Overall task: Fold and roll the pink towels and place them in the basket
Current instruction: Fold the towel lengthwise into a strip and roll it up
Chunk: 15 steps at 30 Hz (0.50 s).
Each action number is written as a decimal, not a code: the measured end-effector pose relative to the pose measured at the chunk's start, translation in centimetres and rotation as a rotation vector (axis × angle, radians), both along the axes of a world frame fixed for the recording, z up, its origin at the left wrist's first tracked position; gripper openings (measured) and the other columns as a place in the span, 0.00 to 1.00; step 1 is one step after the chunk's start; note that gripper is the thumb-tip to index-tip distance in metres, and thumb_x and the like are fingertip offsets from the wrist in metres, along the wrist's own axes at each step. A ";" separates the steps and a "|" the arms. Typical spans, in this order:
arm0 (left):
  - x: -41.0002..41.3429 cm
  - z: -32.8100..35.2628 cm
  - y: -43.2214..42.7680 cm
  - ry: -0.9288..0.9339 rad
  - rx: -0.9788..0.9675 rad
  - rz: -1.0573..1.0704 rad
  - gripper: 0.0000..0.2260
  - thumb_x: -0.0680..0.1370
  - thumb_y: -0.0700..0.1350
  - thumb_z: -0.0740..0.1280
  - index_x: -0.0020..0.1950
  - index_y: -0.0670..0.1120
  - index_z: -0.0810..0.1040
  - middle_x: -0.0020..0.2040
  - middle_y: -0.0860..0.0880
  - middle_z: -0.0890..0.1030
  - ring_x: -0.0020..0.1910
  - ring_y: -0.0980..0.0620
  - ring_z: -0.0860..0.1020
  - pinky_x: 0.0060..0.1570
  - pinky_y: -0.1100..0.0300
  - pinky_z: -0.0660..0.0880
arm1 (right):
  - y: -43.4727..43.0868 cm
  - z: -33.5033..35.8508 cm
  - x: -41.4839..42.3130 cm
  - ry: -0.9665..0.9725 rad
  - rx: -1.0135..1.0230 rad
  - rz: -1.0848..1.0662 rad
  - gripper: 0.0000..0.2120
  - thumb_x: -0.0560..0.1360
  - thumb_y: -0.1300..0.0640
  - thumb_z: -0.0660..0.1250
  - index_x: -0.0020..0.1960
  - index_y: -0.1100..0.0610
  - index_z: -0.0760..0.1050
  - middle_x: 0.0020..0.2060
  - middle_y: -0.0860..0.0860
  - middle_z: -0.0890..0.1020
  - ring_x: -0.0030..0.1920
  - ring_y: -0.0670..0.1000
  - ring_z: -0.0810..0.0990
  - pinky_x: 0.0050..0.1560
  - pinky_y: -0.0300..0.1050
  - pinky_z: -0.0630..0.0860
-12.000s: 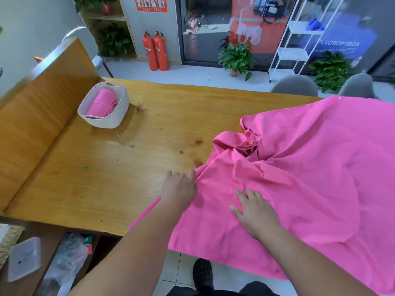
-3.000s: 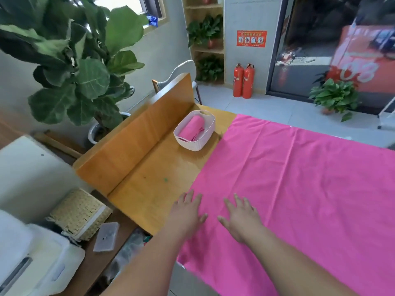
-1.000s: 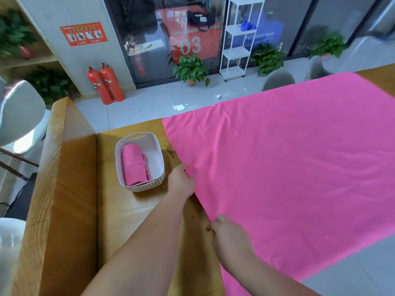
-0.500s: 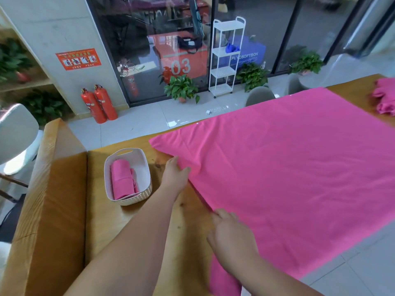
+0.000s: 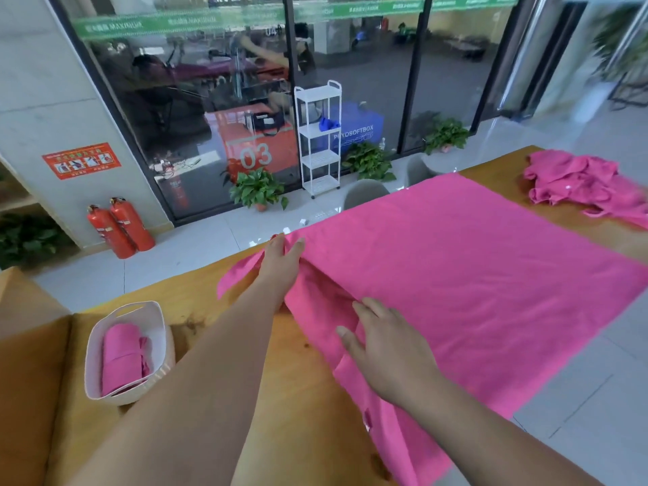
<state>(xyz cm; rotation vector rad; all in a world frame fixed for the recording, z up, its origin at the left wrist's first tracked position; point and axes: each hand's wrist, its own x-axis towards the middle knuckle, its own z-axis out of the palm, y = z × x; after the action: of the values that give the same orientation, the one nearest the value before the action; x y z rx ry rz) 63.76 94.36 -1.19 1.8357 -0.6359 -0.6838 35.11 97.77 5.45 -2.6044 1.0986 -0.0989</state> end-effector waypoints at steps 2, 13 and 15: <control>-2.2 1.9 -2.4 -0.032 0.000 -0.013 0.38 0.72 0.74 0.65 0.64 0.42 0.72 0.66 0.40 0.78 0.65 0.39 0.78 0.67 0.35 0.75 | -2.7 1.2 -2.1 -0.022 -0.010 0.012 0.34 0.85 0.34 0.50 0.83 0.52 0.60 0.80 0.46 0.62 0.77 0.53 0.65 0.73 0.56 0.71; -15.3 7.7 -14.2 -0.250 0.000 -0.057 0.23 0.81 0.63 0.66 0.51 0.42 0.73 0.44 0.45 0.76 0.44 0.47 0.74 0.44 0.52 0.68 | -15.8 3.2 -13.9 -0.083 0.008 0.059 0.47 0.77 0.22 0.53 0.84 0.53 0.57 0.81 0.45 0.60 0.78 0.52 0.65 0.74 0.55 0.70; -17.1 8.0 -16.4 -0.277 0.004 -0.072 0.23 0.82 0.64 0.65 0.52 0.43 0.73 0.46 0.45 0.75 0.46 0.46 0.73 0.41 0.56 0.66 | -17.8 3.2 -15.8 -0.091 0.012 0.060 0.48 0.76 0.21 0.53 0.84 0.53 0.58 0.81 0.45 0.60 0.78 0.52 0.65 0.74 0.55 0.70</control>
<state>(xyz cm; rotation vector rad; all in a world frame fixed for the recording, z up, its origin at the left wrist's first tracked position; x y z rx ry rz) 46.63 78.00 6.76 1.9358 -0.8851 -0.4801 19.31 79.95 8.61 -2.5920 0.9867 -0.1941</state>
